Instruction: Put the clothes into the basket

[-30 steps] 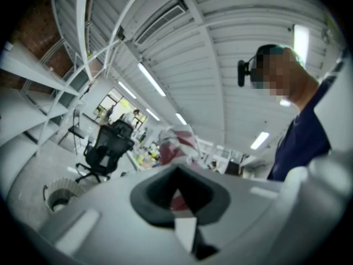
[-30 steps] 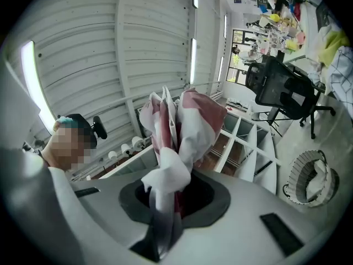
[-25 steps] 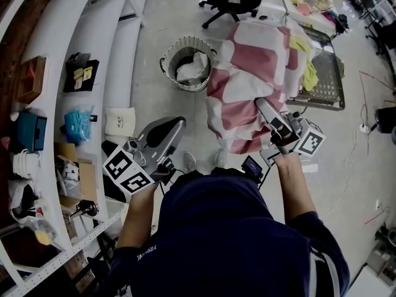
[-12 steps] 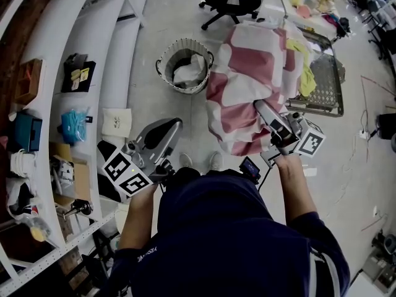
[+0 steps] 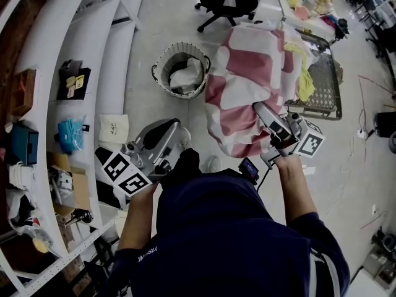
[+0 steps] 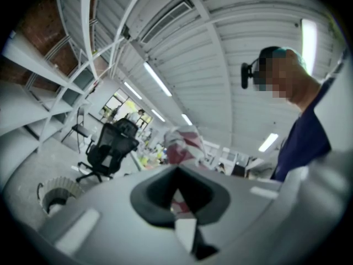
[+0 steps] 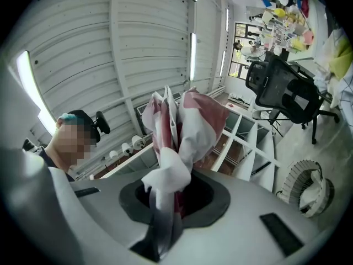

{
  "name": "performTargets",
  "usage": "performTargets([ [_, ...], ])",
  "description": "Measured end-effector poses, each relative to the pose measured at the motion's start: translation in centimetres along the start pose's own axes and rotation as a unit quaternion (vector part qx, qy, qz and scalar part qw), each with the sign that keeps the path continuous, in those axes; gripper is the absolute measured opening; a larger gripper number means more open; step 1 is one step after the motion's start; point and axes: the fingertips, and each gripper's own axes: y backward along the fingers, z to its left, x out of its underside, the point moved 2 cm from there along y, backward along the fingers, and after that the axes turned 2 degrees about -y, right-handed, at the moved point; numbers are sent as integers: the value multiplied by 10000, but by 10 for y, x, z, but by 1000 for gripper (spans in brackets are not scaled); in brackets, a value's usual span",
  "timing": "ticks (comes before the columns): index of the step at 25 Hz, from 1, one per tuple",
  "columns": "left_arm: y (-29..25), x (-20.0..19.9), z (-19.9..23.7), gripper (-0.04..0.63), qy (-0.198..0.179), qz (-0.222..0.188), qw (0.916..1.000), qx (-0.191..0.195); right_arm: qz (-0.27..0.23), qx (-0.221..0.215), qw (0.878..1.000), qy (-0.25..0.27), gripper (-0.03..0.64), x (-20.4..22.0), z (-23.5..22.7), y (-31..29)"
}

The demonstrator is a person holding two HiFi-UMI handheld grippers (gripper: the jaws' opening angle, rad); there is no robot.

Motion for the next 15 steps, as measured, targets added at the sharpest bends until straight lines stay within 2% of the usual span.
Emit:
performTargets([
  [4,-8,-1,19,-8,68,11,9999,114,-9,37,10000,75,63,-4,-12,-9],
  [15,-21,-45,126,-8,176,190,9994,233,-51,3,9999,99,63,-24,-72,-96],
])
